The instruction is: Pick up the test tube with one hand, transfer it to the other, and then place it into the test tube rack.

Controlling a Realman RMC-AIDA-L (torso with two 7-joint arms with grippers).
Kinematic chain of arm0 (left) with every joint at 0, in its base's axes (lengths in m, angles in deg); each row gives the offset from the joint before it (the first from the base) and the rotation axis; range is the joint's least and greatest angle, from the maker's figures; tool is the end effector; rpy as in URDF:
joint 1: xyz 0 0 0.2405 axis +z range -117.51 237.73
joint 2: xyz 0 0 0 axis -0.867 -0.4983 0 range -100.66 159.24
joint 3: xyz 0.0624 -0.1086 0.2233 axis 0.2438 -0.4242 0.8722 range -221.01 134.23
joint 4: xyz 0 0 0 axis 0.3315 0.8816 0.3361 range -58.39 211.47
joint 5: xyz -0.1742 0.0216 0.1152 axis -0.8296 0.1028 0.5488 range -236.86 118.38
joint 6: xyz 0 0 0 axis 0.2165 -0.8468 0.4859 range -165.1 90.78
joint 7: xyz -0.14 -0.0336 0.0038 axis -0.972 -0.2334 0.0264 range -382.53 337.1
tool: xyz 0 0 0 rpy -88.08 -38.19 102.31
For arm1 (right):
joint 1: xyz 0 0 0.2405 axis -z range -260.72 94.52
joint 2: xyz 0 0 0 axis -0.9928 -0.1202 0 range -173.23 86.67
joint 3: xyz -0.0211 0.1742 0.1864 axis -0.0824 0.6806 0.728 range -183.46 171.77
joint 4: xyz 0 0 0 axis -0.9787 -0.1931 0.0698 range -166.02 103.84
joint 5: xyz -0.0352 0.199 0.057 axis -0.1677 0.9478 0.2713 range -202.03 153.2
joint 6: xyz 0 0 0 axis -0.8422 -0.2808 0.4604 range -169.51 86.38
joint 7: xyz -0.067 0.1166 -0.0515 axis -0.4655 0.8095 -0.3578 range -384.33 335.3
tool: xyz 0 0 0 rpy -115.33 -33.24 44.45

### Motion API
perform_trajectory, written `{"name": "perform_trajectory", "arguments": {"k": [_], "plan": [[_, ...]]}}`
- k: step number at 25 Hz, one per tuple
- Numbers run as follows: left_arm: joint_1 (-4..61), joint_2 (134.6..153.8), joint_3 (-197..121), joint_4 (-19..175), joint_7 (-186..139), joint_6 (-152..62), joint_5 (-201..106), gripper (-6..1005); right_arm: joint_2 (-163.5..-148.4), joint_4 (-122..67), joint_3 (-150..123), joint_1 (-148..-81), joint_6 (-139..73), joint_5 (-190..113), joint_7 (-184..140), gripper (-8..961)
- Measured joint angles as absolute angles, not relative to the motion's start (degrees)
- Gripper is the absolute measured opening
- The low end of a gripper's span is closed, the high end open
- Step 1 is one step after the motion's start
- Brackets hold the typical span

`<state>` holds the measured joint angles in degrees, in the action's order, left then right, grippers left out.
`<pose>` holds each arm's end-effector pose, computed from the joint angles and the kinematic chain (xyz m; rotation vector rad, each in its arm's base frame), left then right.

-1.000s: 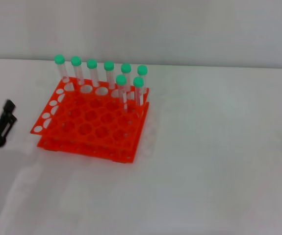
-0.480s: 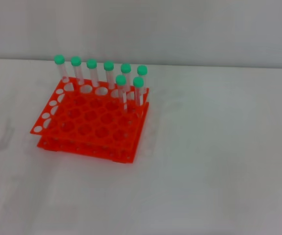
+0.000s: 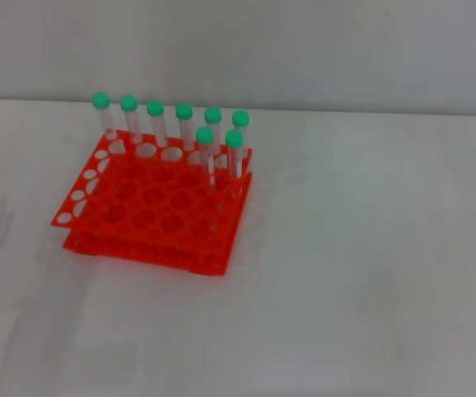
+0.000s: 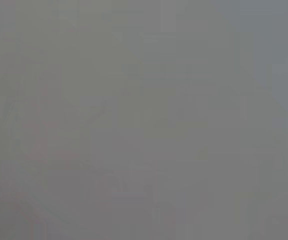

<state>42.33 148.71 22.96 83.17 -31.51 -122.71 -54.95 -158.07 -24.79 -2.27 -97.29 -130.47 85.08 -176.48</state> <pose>-0.3595 0.2812 0.0650 -1.2524 -0.3199 -0.7296 0.4069 0.2380 0.1188 -1.1514 0.4578 0.8151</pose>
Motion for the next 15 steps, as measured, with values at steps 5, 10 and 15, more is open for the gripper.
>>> {"name": "perform_trajectory", "arguments": {"k": [5,10,15], "plan": [[42.24,148.93,23.09,83.05,-34.34,-122.85,-54.9,783,-158.1,-27.22,5.83,-97.76,-133.94,85.19,-176.48,673],[41.68,149.1,23.29,81.83,-37.48,-122.79,-54.66,784,-158.13,-27.51,9.29,-97.74,-134.24,84.89,-176.48,710],[40.47,149.1,23.31,79.29,-38.05,-122.41,-54.6,784,-158.08,-27.27,7.78,-97.37,-134.96,84.46,-176.48,713]]}}
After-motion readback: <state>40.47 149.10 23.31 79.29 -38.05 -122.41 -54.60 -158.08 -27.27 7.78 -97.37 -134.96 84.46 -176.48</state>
